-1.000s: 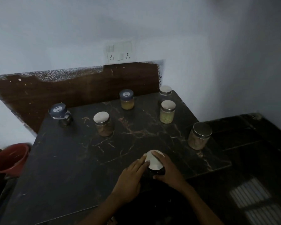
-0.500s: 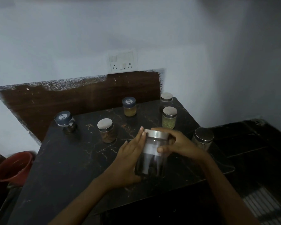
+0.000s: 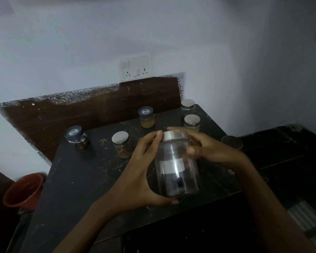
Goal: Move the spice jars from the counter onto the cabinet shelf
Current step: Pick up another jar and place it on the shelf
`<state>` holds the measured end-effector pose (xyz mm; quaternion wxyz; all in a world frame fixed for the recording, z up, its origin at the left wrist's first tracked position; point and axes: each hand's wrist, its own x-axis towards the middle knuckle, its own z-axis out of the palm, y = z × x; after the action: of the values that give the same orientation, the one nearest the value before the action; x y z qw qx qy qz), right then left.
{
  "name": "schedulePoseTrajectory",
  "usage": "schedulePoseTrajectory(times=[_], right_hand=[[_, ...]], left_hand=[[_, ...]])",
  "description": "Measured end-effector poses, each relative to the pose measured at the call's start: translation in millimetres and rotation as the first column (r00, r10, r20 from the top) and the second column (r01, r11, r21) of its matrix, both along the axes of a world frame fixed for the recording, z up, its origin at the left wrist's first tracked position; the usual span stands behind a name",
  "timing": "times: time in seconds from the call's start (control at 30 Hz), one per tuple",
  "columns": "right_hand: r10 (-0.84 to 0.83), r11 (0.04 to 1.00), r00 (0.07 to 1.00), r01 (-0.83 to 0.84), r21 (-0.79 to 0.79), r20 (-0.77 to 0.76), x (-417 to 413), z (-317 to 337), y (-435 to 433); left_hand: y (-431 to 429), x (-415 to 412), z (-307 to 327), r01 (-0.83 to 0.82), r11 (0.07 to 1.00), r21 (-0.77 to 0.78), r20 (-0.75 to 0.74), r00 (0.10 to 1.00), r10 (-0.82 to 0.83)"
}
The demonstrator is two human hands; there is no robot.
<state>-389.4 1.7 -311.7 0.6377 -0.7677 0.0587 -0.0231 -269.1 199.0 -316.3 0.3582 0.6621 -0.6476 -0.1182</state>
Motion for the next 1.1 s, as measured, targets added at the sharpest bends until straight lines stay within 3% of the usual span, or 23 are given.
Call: schedulePoseTrajectory(times=[0.17, 0.27, 0.4, 0.53, 0.67, 0.83, 0.9, 1.1], right_hand=[[0.049, 0.997, 0.995, -0.054, 0.053, 0.091, -24.1, -10.8, 0.5], [0.155, 0.988, 0.988, -0.155, 0.020, 0.011, -34.0, -10.3, 7.2], [0.140, 0.990, 0.990, -0.140, 0.006, -0.032, -38.4, -6.1, 15.6], [0.073, 0.962, 0.995, -0.089, -0.259, -0.068, -38.1, 2.7, 22.7], [0.047, 0.932, 0.996, -0.070, -0.356, -0.073, -37.0, 6.9, 29.7], [0.005, 0.964, 0.991, -0.041, -0.263, -0.135, -45.1, 15.6, 33.3], [-0.008, 0.971, 0.996, -0.014, -0.238, -0.089, -43.3, 12.0, 35.4], [-0.011, 0.904, 1.000, -0.001, -0.427, -0.024, -35.2, 6.0, 41.8]], left_hand=[[7.2, -1.4, 1.6, -0.008, 1.000, -0.013, -0.032, 0.999, 0.008], [7.4, -1.9, -1.1, -0.025, 1.000, -0.006, -0.028, 0.999, 0.025], [7.4, -1.0, -7.1, -0.029, 0.999, 0.034, -0.069, 0.997, 0.031], [7.4, -3.5, -9.6, -0.039, 0.997, 0.064, -0.047, 0.998, 0.042], [3.8, -5.3, -7.2, -0.012, 0.996, 0.084, -0.111, 0.994, 0.022], [9.7, -4.3, -8.1, -0.039, 0.999, 0.018, -0.324, 0.945, 0.043], [11.7, -4.9, -7.8, -0.013, 1.000, 0.013, -0.370, 0.929, 0.017], [7.6, -8.6, -8.6, -0.033, 0.996, 0.085, -0.208, 0.977, 0.051]])
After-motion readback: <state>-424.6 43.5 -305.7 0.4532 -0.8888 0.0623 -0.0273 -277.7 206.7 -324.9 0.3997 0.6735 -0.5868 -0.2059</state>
